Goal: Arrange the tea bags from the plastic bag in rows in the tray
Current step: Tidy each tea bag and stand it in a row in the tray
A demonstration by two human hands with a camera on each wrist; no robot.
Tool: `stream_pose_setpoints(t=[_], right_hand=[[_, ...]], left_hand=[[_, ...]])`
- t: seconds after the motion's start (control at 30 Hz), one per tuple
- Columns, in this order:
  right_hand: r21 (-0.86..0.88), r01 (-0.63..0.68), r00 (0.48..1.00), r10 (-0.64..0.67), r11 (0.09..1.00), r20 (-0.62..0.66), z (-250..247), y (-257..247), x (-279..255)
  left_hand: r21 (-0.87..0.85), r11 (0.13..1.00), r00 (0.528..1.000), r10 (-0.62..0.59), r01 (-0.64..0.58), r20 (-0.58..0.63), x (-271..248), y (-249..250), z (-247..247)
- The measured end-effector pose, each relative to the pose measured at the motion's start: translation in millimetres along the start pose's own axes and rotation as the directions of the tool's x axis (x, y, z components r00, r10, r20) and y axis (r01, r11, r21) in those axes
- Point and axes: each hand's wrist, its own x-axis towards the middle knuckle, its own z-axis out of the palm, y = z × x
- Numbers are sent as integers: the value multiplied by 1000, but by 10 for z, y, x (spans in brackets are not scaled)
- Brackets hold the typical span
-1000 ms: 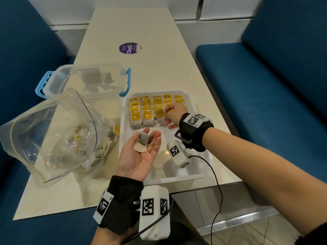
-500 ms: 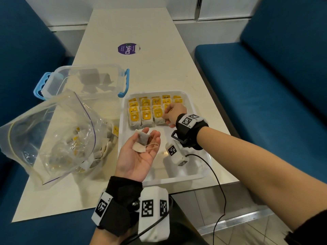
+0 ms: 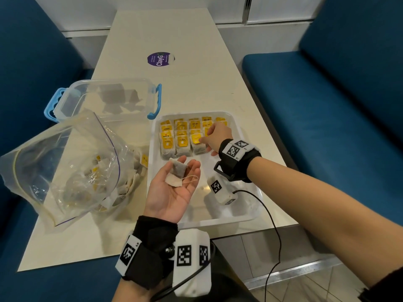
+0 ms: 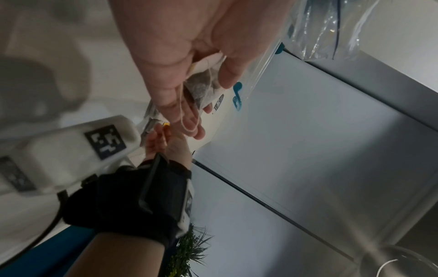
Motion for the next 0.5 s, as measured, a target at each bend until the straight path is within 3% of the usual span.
stream_pose_setpoints(t=[0.07, 0.13, 0.2, 0.27, 0.3, 0.37, 0.5], right_hand=[[-16, 146, 989, -147, 989, -29, -35, -94, -104], [-55, 373, 928, -374, 926, 2, -110, -228, -323], [-119, 600, 796, -576, 791, 186, -209, -350, -624], [-243, 773, 629, -653, 586, 422, -269, -391, -876], [-316, 822, 570, -656, 475, 496, -268, -371, -939], [-412, 850, 516, -674, 328, 528, -257, -316, -984], [-438, 861, 458, -766, 257, 451, -238, -230, -1053]], left_hand=[[-4, 1000, 1000, 1, -1, 7, -1, 2, -2], [-19, 1000, 1000, -5, 6, 12, -8, 6, -5], [-29, 999, 1000, -15, 16, 23, -22, 13, -2], [-23, 1000, 999, -16, 18, 46, -36, 13, 15], [-11, 1000, 998, -14, 15, 54, -46, 9, 34], [8, 1000, 997, -12, 12, 76, -68, -4, 72], [47, 999, 991, -26, 20, 134, -123, -11, 108]])
